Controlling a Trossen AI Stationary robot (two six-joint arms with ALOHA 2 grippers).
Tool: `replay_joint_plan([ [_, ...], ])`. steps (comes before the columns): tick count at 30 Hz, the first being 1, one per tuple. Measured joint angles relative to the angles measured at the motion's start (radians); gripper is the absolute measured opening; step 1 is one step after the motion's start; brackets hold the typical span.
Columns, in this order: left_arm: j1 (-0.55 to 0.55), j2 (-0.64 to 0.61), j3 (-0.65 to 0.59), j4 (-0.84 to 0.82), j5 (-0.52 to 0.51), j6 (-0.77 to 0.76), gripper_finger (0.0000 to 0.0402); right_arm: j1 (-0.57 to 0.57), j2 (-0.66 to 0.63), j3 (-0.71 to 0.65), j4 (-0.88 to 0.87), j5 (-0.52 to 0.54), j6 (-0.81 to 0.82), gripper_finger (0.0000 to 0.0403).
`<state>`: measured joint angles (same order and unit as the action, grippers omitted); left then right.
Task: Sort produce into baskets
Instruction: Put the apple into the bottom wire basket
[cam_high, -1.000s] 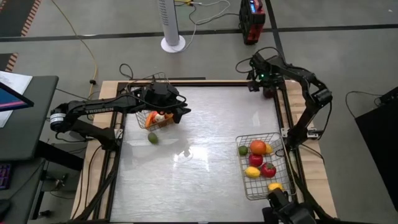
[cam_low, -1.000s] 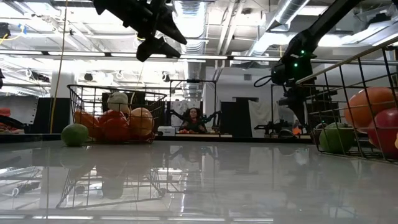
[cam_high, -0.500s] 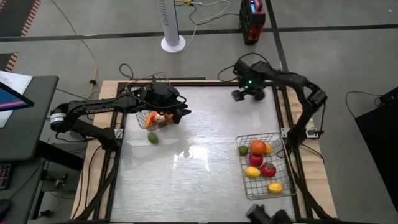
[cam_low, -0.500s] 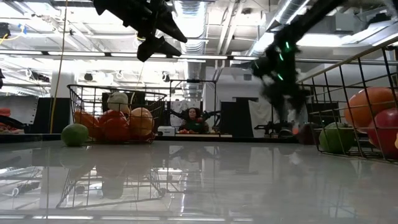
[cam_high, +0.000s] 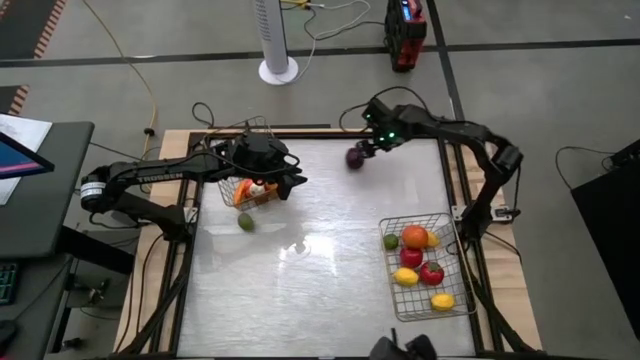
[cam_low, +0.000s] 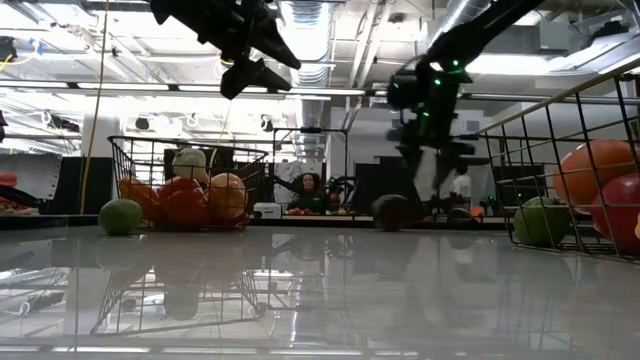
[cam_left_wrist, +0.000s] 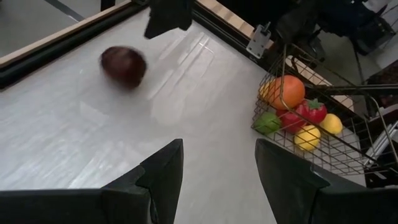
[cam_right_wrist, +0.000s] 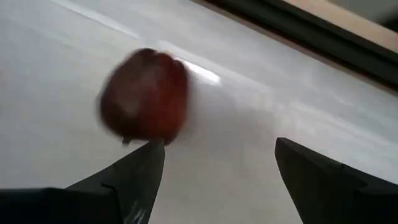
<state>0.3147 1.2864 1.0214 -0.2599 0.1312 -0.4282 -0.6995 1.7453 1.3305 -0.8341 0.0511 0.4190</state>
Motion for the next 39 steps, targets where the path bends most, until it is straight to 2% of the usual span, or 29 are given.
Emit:
replay_joint_plan([
  [4, 0.001, 0.000, 0.000, -0.017, -0.037, -0.044, 0.0187, 0.042, 0.039, 0.004, 0.124, -0.038, 0.042, 0.0332],
  [7, 0.035, 0.021, 0.001, -0.006, -0.052, -0.074, 0.0187, 0.049, 0.059, 0.002, 0.129, -0.048, 0.081, 0.0332],
  [13, 0.159, 0.191, 0.059, -0.029, -0.005, 0.014, 0.0187, 0.068, -0.022, 0.002, 0.108, -0.053, 0.084, 0.0331],
  [20, 0.244, 0.398, 0.187, -0.085, 0.035, 0.127, 0.0187, 0.080, -0.135, 0.003, 0.110, -0.053, 0.104, 0.0331],
  [23, 0.252, 0.469, 0.278, -0.148, 0.003, 0.173, 0.0187, 0.094, -0.148, 0.003, 0.106, -0.053, 0.112, 0.0331],
  [28, 0.270, 0.566, 0.431, -0.293, -0.108, 0.223, 0.0187, 0.129, -0.150, 0.003, 0.109, -0.053, 0.132, 0.0331],
  [36, 0.341, 0.682, 0.549, -0.429, -0.113, 0.230, 0.0188, 0.201, -0.148, 0.003, 0.143, -0.048, 0.160, 0.0331],
  [39, 0.353, 0.715, 0.591, -0.489, -0.154, 0.287, 0.0197, 0.219, -0.148, 0.003, 0.147, -0.048, 0.167, 0.0331],
])
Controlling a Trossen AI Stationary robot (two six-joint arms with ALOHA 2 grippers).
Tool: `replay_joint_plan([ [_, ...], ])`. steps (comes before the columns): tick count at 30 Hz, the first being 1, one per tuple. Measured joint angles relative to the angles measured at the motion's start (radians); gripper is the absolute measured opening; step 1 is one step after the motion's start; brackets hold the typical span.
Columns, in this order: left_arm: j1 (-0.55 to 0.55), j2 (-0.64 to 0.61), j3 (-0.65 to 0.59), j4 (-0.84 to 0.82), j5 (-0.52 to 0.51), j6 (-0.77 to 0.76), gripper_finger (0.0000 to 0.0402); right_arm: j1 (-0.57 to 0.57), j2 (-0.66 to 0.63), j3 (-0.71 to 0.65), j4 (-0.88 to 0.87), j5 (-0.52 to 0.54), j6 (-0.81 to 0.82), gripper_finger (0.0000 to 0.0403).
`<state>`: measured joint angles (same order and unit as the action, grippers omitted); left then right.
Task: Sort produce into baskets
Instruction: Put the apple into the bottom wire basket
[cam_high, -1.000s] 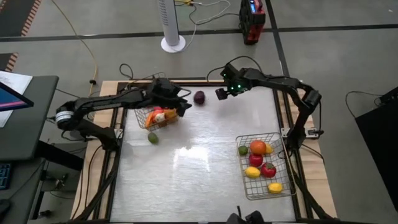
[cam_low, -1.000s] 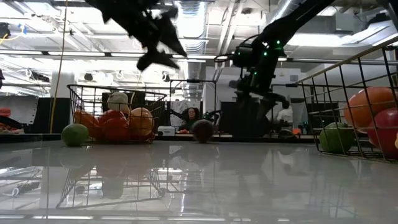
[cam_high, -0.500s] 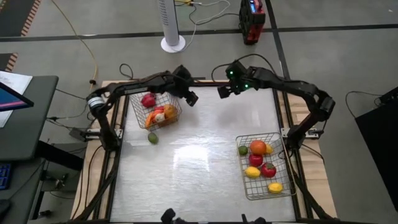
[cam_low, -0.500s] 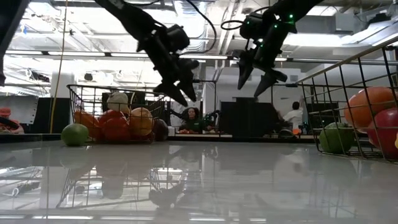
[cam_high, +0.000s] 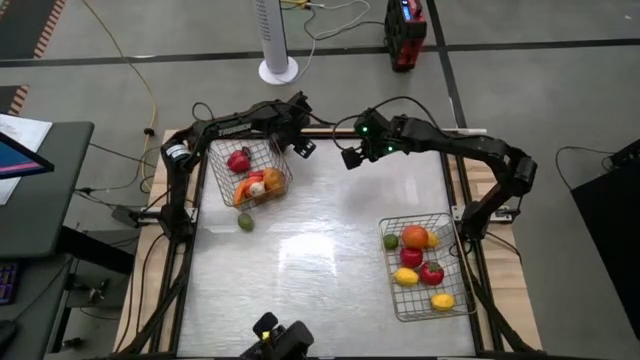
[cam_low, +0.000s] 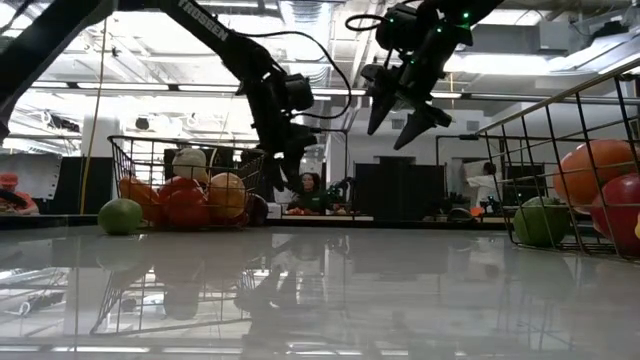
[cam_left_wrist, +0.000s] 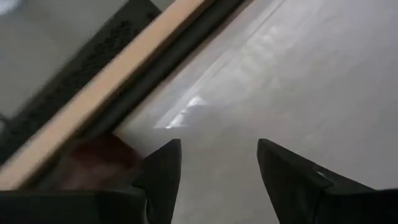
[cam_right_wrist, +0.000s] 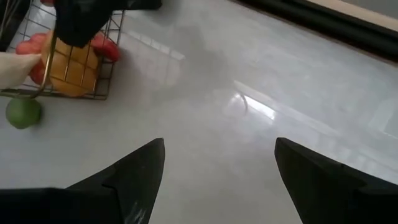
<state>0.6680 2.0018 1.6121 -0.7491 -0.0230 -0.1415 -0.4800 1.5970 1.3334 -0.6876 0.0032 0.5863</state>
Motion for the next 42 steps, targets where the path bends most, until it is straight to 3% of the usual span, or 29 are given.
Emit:
replay_joint_plan([
  [6, -0.009, 0.021, 0.058, -0.060, -0.113, 0.171, 0.0247, 0.023, 0.001, 0.000, 0.005, 0.002, 0.020, 0.0331],
  [9, -0.007, 0.033, 0.079, -0.108, -0.121, 0.219, 0.0265, 0.033, 0.001, 0.000, 0.016, 0.002, 0.030, 0.0331],
  [13, -0.003, 0.030, 0.075, -0.198, -0.144, 0.235, 0.0266, 0.040, 0.001, 0.000, 0.018, 0.002, 0.035, 0.0331],
  [21, -0.025, 0.030, 0.059, -0.364, -0.332, 0.336, 0.0254, 0.041, 0.001, 0.000, 0.041, 0.002, 0.035, 0.0331],
  [28, -0.046, 0.030, 0.059, -0.398, -0.338, 0.367, 0.0254, 0.052, 0.001, 0.000, 0.037, 0.002, 0.036, 0.0331],
  [34, -0.020, 0.030, 0.059, -0.290, -0.286, 0.282, 0.0257, 0.078, 0.001, 0.000, 0.036, 0.001, 0.043, 0.0331],
  [37, -0.008, 0.030, 0.059, -0.275, -0.258, 0.260, 0.0273, 0.088, 0.001, 0.000, 0.033, 0.001, 0.043, 0.0331],
  [42, -0.006, 0.030, 0.059, -0.211, -0.309, 0.292, 0.0327, 0.088, 0.001, 0.000, 0.030, -0.001, 0.043, 0.0331],
])
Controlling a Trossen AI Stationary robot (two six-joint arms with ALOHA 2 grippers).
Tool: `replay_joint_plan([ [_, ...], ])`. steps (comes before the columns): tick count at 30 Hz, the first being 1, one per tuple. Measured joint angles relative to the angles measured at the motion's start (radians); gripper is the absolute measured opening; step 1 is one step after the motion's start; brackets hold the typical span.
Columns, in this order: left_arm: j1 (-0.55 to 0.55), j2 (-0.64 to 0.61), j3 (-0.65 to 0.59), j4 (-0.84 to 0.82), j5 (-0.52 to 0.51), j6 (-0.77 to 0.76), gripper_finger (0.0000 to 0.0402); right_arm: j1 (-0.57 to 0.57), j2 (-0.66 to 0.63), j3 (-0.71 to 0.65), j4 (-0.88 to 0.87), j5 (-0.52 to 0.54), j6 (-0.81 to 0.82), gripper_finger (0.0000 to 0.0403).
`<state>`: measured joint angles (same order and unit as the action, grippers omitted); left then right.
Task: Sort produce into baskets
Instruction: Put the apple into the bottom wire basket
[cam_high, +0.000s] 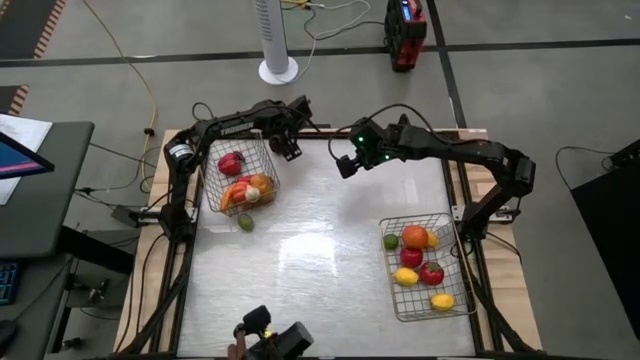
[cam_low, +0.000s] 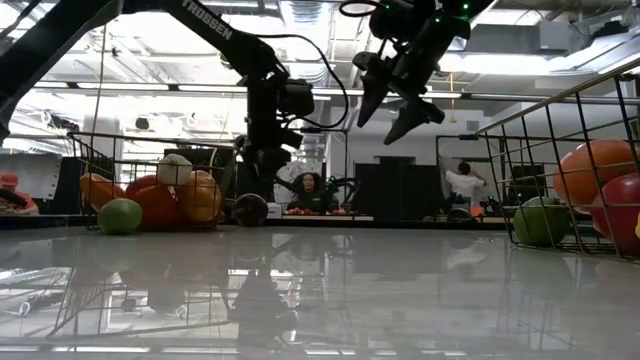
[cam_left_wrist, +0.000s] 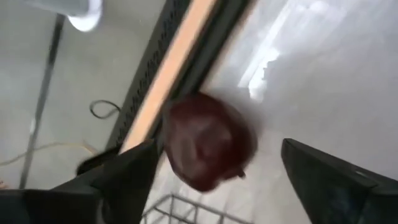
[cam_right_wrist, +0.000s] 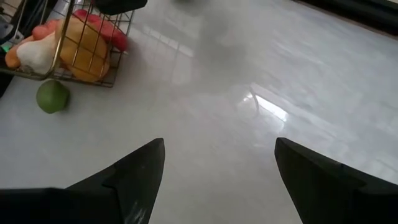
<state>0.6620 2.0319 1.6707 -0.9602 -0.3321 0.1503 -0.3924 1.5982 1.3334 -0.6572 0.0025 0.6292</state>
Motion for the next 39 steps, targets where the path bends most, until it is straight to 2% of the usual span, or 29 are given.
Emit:
replay_joint_plan([
  [6, 0.014, 0.036, 0.000, 0.013, -0.010, 0.017, 0.0382, 0.001, 0.000, 0.000, 0.000, -0.001, 0.002, 0.0331],
  [14, 0.014, 0.148, -0.001, -0.058, -0.048, 0.012, 0.0385, 0.013, 0.000, 0.000, 0.002, -0.005, 0.001, 0.0331],
  [17, 0.005, 0.153, 0.000, -0.056, -0.051, 0.013, 0.0366, 0.012, 0.000, 0.000, 0.004, -0.005, -0.001, 0.0331],
  [25, -0.006, 0.156, 0.001, -0.023, -0.045, 0.022, 0.0274, 0.010, 0.000, 0.000, 0.007, -0.005, -0.002, 0.0331],
  [32, -0.024, 0.145, 0.001, -0.026, -0.035, 0.048, 0.0274, 0.010, 0.000, 0.000, 0.007, -0.005, -0.003, 0.0331],
  [39, -0.052, 0.009, 0.001, -0.007, 0.057, 0.016, 0.0272, -0.024, -0.018, 0.000, -0.016, -0.006, -0.025, 0.0331],
])
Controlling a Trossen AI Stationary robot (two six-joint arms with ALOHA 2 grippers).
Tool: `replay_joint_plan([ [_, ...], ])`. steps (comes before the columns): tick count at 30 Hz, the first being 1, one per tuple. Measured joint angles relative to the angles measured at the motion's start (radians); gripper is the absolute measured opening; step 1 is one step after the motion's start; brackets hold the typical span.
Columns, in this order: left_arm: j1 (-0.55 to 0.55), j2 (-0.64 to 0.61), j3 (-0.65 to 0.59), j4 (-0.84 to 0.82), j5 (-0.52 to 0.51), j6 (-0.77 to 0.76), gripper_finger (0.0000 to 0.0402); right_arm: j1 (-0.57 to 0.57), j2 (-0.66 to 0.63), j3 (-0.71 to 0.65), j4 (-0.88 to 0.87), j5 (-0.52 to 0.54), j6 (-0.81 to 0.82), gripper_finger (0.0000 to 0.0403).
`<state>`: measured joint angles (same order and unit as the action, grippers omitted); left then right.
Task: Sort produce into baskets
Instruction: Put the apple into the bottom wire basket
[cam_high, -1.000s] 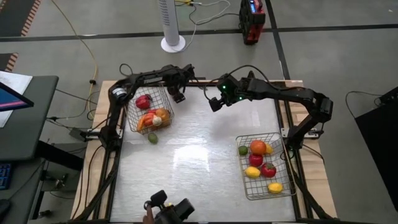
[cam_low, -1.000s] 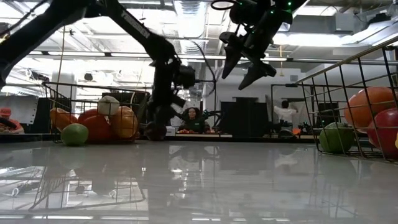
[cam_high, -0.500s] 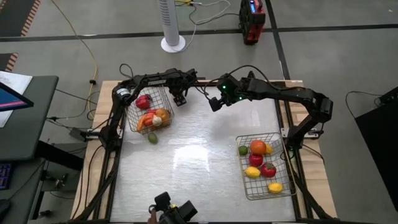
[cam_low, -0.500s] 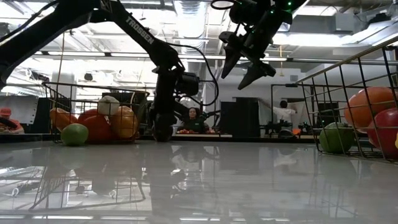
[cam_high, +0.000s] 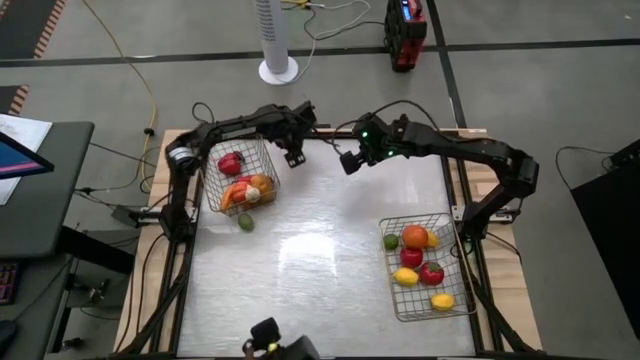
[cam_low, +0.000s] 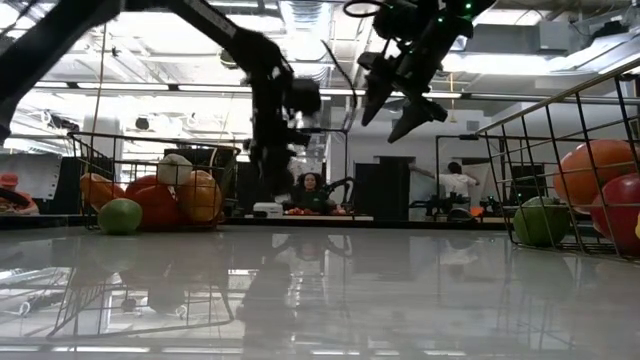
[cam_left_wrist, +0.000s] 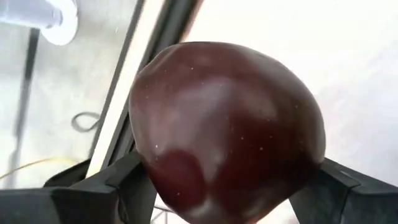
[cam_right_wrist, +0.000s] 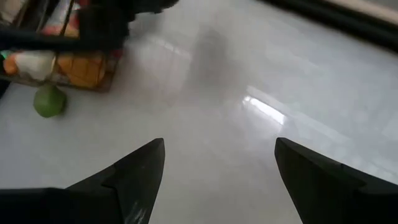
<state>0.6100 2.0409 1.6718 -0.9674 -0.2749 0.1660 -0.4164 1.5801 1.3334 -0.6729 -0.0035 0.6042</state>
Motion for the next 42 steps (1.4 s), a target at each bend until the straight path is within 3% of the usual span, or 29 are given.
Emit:
replay_joint_plan([
  [9, -0.085, -0.243, 0.000, 0.016, 0.201, -0.128, 0.0273, -0.051, -0.098, 0.001, -0.085, 0.000, -0.048, 0.0331],
  [16, -0.214, -0.341, -0.040, 0.208, 0.366, -0.192, 0.0274, -0.027, -0.202, 0.001, -0.213, 0.010, -0.093, 0.0331],
  [29, -0.515, -0.196, -0.041, 0.658, 0.552, -0.332, 0.0275, -0.017, -0.420, 0.001, -0.298, 0.269, 0.033, 0.0331],
  [42, -0.617, -0.009, -0.041, 1.060, 0.615, -0.599, 0.0275, -0.009, -0.510, 0.001, -0.315, 0.298, 0.115, 0.0331],
])
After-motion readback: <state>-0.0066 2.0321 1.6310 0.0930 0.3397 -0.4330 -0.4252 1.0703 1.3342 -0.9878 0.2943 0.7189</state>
